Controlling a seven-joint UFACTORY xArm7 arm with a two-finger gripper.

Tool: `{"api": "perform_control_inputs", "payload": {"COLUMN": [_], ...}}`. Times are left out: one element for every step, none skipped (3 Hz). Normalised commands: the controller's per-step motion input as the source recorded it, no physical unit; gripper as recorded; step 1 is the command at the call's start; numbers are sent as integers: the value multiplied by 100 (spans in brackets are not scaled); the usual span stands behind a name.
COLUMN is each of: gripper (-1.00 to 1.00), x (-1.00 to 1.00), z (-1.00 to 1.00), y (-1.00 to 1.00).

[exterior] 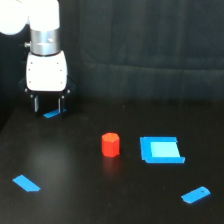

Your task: Pick up the red object from the table

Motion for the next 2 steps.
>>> {"api": "perform_control_inputs", "payload": {"gripper": [100, 100], "x": [75, 88], "z": [0, 10], "y": [-40, -49]}}
